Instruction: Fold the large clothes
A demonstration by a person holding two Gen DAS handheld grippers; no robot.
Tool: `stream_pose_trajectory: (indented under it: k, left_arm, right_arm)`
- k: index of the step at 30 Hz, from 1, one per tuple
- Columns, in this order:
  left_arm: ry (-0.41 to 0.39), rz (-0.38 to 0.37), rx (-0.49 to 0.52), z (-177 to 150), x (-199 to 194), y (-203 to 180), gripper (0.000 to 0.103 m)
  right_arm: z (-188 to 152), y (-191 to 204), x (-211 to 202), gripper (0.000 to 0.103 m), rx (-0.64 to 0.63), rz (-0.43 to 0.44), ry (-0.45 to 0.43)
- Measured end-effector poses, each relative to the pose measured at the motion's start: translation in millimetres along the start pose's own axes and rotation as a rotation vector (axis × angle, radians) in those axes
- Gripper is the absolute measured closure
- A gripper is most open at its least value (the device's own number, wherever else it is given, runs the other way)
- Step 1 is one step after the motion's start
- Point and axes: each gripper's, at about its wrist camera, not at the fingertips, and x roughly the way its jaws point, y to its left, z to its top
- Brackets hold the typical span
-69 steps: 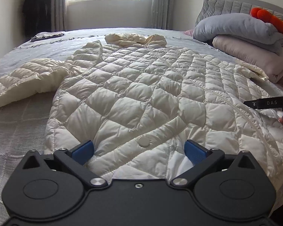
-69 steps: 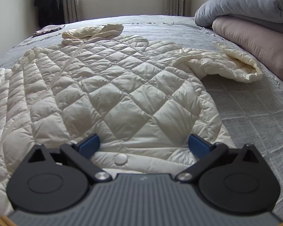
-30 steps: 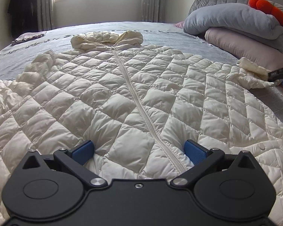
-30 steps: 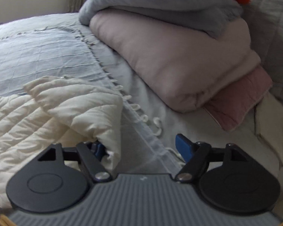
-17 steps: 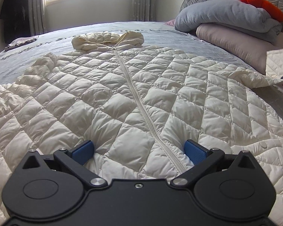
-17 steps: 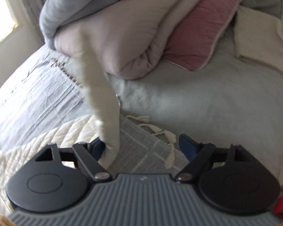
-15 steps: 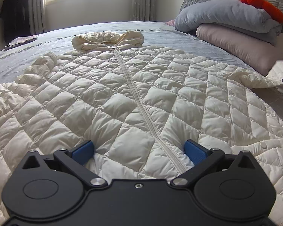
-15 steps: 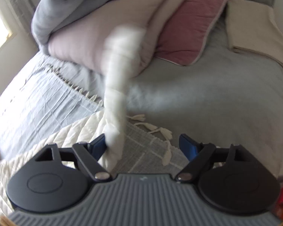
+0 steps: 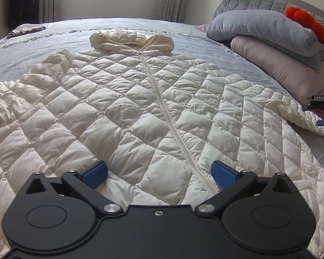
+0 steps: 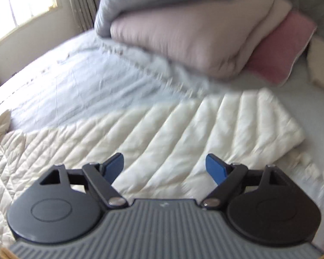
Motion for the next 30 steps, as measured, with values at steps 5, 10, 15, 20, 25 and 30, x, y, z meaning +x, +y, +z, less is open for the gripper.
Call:
stream_pose_trajectory:
  k: [5, 10, 15, 20, 25, 30]
  left_arm:
    - [-0.081, 0.04, -0.021, 12.2, -37.2, 24.7, 0.0]
    - [-0.096, 0.196, -0.165, 14.6, -63.4, 92.8, 0.0]
    - [-0.119, 0.395, -0.335, -7.4, -92.3, 173.6, 0.0]
    - [-0.121, 0.593, -0.525, -38.5, -115.0, 256.7, 0.0]
    - [-0.198, 0.69, -0.644, -57.8, -118.1, 322.7, 0.002]
    - [-0.286, 0.718, -0.623, -52.8, -107.3, 348.3, 0.009]
  right_arm:
    - [-17.5, 37.1, -24.6, 0.019, -0.068, -0.011, 0.005]
    - [-38.1, 95.8, -94.4, 0.007, -0.147, 0.078, -0.069]
    - [-80.4, 144.5, -129.4, 0.003, -0.17, 0.293, -0.071]
    - [-136.1, 178.8, -117.1, 0.003, -0.22, 0.362, -0.015]
    - [-151.3, 212.2, -95.7, 0.002, -0.29, 0.311, 0.055]
    - [-155.1, 228.7, -77.6, 0.0, -0.393, 0.304, 0.061]
